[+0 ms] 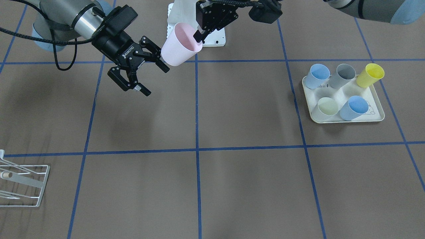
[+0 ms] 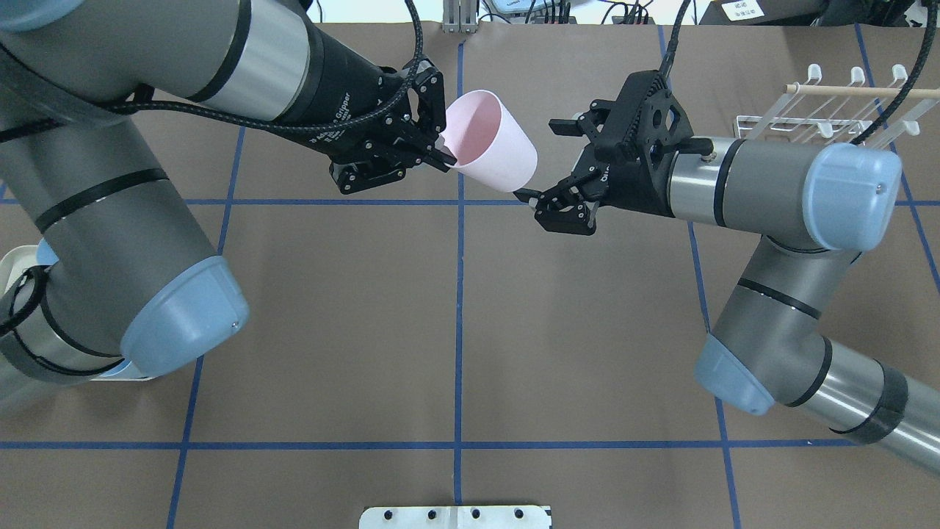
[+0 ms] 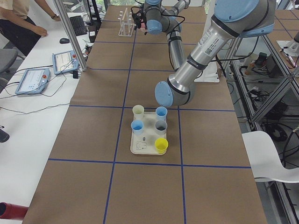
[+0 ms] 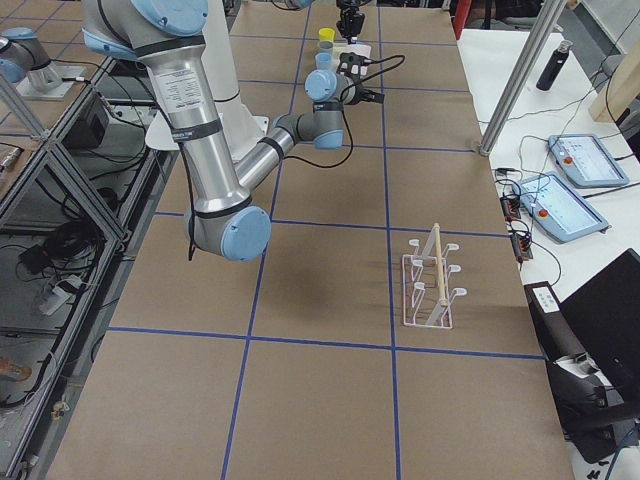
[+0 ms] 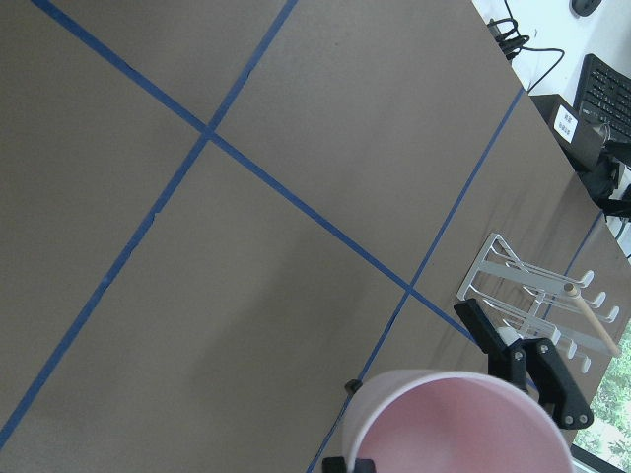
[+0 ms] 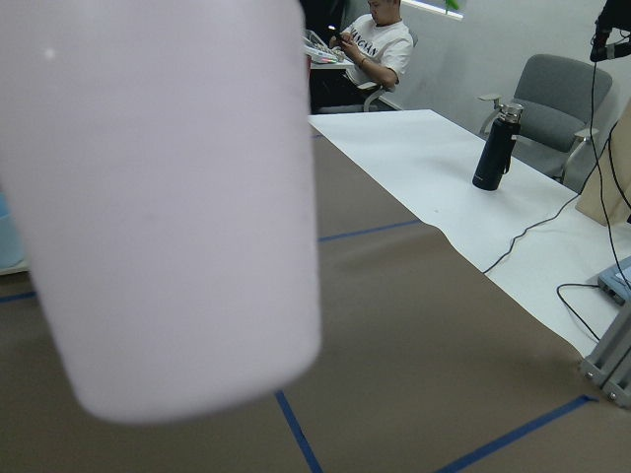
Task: Transfer IKEA cup to right arm and place on rack
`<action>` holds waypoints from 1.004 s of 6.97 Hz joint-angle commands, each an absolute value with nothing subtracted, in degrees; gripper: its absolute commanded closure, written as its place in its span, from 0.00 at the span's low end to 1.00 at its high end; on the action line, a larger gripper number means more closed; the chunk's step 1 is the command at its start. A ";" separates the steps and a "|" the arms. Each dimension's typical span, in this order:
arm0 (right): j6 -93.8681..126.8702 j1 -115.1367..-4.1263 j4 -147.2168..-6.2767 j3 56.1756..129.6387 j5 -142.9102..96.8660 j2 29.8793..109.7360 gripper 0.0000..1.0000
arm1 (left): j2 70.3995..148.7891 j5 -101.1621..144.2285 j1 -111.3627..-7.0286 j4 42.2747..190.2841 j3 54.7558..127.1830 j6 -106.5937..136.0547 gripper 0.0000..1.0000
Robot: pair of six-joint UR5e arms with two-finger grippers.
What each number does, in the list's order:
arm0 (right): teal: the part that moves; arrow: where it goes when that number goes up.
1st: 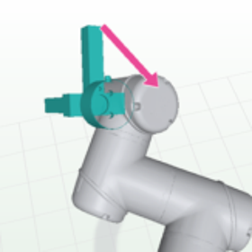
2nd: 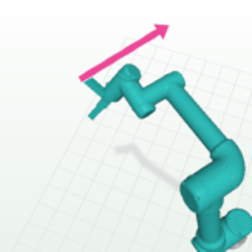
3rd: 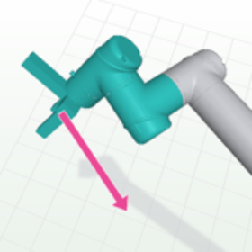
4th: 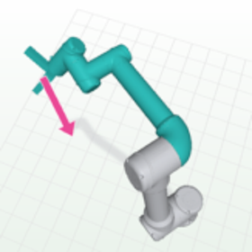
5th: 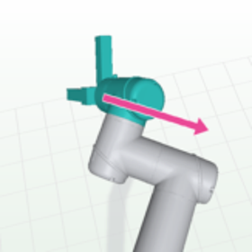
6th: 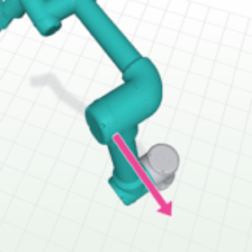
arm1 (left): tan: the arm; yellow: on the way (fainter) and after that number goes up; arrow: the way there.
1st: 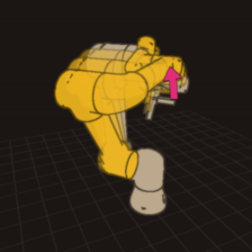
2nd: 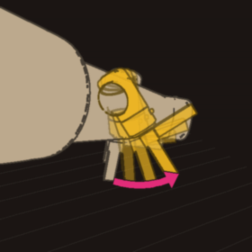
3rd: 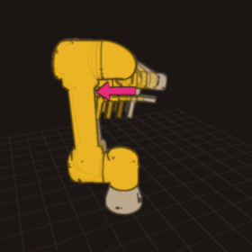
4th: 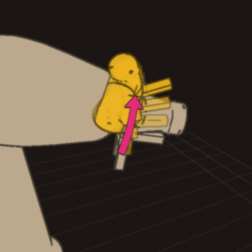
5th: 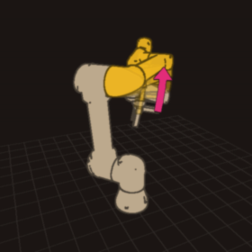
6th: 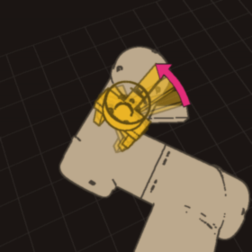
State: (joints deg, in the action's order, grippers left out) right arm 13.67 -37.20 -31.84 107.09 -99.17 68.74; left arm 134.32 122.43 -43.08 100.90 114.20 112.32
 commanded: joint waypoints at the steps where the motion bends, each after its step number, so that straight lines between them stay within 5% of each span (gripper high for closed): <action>1: 11.09 -35.16 -30.32 107.23 -98.00 68.56 0.02 | 134.30 122.43 -42.80 102.22 113.38 112.24 1.00; 7: 10.38 -34.01 -22.94 106.87 -98.00 69.26 0.02 | 134.30 122.43 -41.40 102.22 113.29 111.71 1.00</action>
